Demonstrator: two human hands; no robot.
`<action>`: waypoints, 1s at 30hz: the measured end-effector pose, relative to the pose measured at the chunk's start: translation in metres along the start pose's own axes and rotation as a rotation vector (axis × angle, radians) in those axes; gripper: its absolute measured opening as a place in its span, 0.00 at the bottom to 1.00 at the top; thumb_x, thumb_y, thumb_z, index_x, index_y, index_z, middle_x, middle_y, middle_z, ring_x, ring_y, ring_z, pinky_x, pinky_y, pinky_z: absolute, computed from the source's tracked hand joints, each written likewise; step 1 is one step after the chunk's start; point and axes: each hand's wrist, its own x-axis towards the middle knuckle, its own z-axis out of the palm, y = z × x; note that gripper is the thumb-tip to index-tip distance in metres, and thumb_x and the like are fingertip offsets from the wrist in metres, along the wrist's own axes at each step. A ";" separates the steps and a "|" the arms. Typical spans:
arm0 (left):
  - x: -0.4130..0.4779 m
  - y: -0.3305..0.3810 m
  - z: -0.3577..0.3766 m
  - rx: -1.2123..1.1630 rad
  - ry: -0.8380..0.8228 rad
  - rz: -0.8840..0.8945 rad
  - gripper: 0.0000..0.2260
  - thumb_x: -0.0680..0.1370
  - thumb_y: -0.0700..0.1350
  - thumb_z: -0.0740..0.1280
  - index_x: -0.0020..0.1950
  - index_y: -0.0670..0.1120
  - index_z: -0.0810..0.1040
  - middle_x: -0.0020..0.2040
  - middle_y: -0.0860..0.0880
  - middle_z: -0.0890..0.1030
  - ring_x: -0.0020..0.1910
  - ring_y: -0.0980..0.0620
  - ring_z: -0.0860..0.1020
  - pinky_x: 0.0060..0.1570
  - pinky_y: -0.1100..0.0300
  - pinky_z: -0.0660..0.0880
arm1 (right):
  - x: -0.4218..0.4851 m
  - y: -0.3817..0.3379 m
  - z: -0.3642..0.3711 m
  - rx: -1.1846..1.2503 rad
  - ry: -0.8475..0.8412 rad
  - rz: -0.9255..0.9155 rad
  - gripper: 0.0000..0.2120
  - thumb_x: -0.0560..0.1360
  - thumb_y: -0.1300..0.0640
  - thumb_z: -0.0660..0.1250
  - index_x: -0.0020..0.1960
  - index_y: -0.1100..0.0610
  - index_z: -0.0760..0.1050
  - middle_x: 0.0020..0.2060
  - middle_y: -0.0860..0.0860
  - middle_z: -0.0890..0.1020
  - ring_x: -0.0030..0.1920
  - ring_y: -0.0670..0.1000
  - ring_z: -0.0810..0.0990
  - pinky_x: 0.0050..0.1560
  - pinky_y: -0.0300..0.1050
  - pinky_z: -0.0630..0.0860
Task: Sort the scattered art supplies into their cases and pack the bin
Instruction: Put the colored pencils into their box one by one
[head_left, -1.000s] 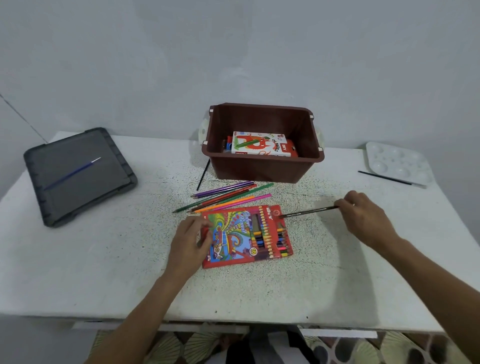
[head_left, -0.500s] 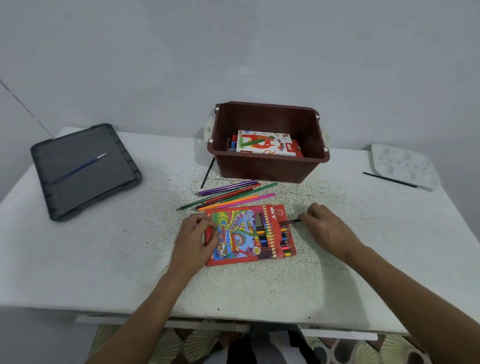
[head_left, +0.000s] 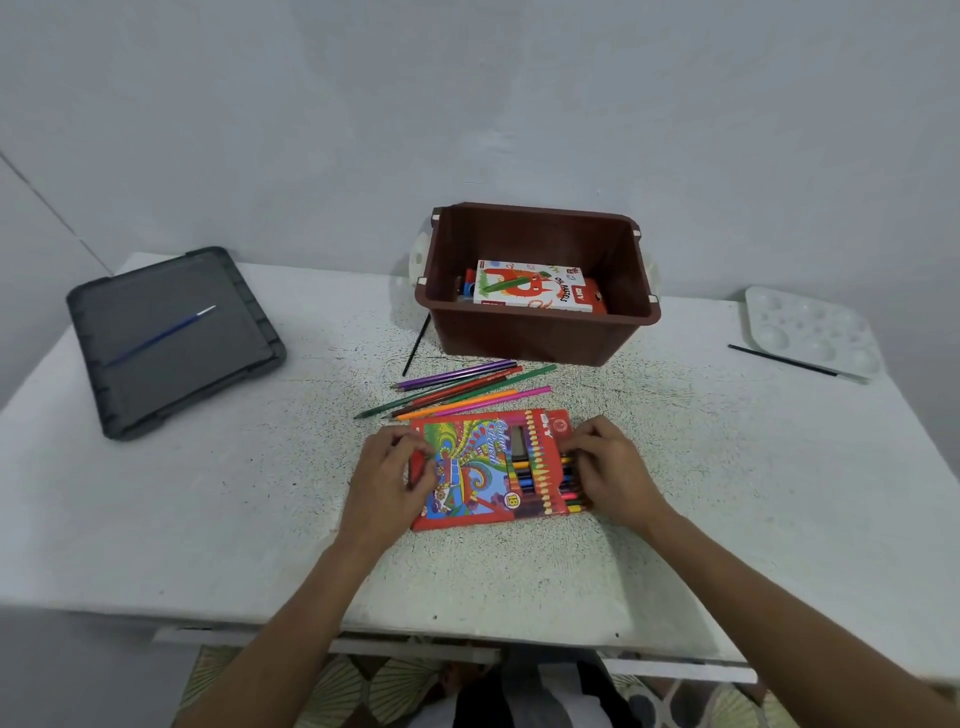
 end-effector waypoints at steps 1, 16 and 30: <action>0.001 0.000 0.000 -0.024 0.007 -0.019 0.07 0.75 0.42 0.73 0.51 0.47 0.79 0.54 0.52 0.75 0.54 0.58 0.73 0.49 0.71 0.69 | 0.000 0.000 -0.002 0.036 -0.010 0.033 0.12 0.77 0.69 0.62 0.53 0.60 0.82 0.49 0.49 0.75 0.50 0.47 0.75 0.47 0.28 0.70; 0.066 -0.013 -0.034 0.692 -0.130 -0.080 0.09 0.78 0.44 0.66 0.57 0.44 0.81 0.50 0.44 0.82 0.49 0.42 0.78 0.51 0.48 0.71 | 0.001 -0.003 -0.004 0.213 -0.023 0.180 0.14 0.78 0.64 0.64 0.63 0.58 0.76 0.52 0.49 0.75 0.52 0.45 0.76 0.50 0.35 0.76; 0.050 0.040 -0.040 -0.264 0.035 -0.353 0.04 0.78 0.39 0.69 0.49 0.43 0.75 0.42 0.52 0.82 0.40 0.56 0.81 0.34 0.71 0.74 | 0.008 -0.020 -0.004 0.102 0.084 0.085 0.13 0.79 0.59 0.65 0.63 0.56 0.77 0.52 0.50 0.77 0.53 0.48 0.76 0.55 0.46 0.76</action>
